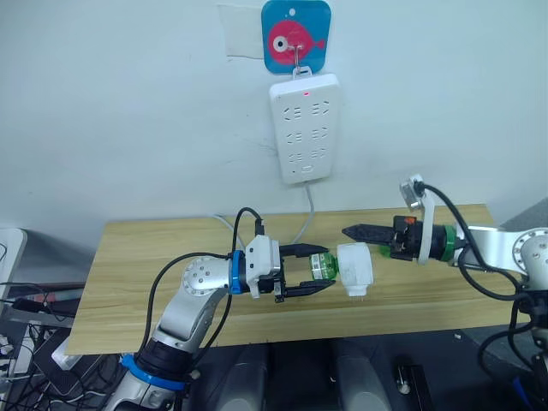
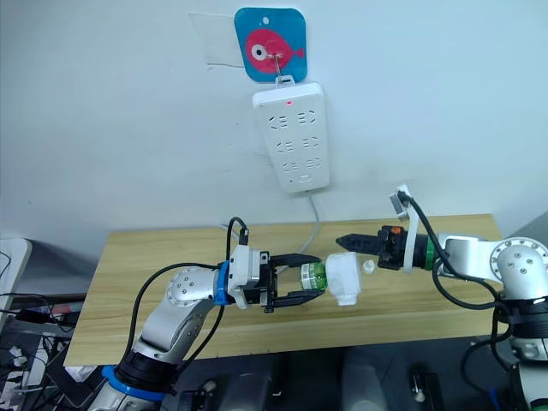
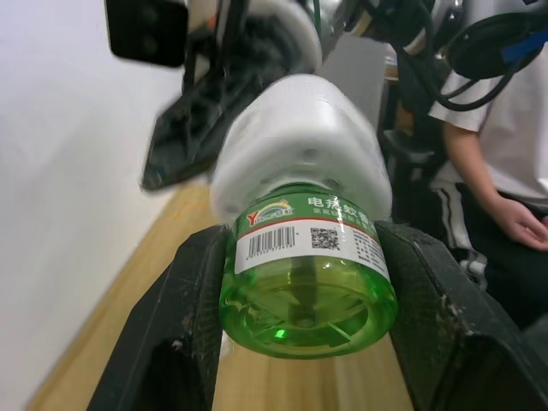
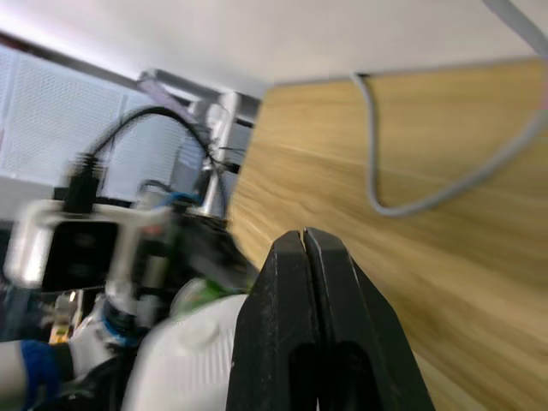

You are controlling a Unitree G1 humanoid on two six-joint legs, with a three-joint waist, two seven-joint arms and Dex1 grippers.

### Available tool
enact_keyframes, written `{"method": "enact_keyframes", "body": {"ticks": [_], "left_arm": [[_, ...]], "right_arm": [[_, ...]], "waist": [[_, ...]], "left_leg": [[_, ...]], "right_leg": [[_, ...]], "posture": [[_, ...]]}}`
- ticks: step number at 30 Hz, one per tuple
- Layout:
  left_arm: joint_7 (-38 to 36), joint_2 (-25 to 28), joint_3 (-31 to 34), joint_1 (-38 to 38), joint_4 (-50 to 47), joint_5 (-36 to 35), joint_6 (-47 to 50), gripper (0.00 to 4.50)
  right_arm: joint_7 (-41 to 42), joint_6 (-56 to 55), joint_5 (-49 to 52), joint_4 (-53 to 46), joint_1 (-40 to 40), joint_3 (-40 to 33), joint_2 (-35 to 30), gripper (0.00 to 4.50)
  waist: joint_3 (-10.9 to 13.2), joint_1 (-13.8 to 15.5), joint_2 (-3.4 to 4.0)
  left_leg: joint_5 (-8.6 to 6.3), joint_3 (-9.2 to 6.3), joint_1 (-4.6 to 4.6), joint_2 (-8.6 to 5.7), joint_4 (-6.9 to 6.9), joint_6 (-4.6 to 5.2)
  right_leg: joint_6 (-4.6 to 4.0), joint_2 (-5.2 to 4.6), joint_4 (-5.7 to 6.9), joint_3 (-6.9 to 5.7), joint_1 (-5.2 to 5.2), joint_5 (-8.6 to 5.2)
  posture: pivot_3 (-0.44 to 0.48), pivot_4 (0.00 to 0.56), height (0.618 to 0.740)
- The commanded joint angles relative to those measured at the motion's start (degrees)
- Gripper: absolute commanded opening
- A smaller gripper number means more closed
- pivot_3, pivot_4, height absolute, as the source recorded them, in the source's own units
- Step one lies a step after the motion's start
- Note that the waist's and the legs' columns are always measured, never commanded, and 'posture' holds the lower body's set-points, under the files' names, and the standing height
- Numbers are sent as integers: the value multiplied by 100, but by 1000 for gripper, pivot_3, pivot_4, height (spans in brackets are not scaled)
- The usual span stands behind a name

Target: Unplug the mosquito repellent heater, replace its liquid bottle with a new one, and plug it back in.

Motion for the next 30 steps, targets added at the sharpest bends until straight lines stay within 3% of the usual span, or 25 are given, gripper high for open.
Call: {"method": "enact_keyframes", "body": {"ticks": [1, 11, 17, 22, 30], "left_arm": [[120, -76, 119, -51, -188, -163, 15, 2263], [134, -40, 118, -29, -133, -137, -11, 2263], [105, -44, 94, -33, -60, -92, -69, 2263], [78, -40, 86, -10, -38, -68, -97, 2263], [37, -30, 67, 22, -45, -60, -105, 2263]], "right_arm": [[229, 170, -81, -308, 285, -100, 63, 40], [195, 458, 466, -867, 829, -302, -188, 40], [-47, 262, 1539, -1310, 962, -222, -643, 40], [470, 180, 1771, -1628, 1018, -234, -1012, 40], [899, -68, 1771, -1559, 300, -77, -1155, 40]], "waist": [[0, 2, 0], [0, -2, 0], [1, -2, 0], [0, -8, 0], [0, -25, 0]], "left_leg": [[0, -1, 0, 0, 0, 0], [0, -1, 0, 2, -1, 0], [0, -2, 0, 2, -1, 1], [0, -3, 1, 3, -1, 1], [0, 0, 1, 4, -1, 1]], "right_leg": [[0, 0, 0, 0, 0, 0], [0, 0, 0, 0, 0, 0], [0, 0, -4, -1, 2, -1], [0, 1, -3, -2, 3, -1], [0, 1, -4, -3, 2, -1]], "posture": [[-77, 295, 740], [-85, 299, 740], [-94, 299, 740], [-96, 297, 740], [-104, 289, 740]]}}
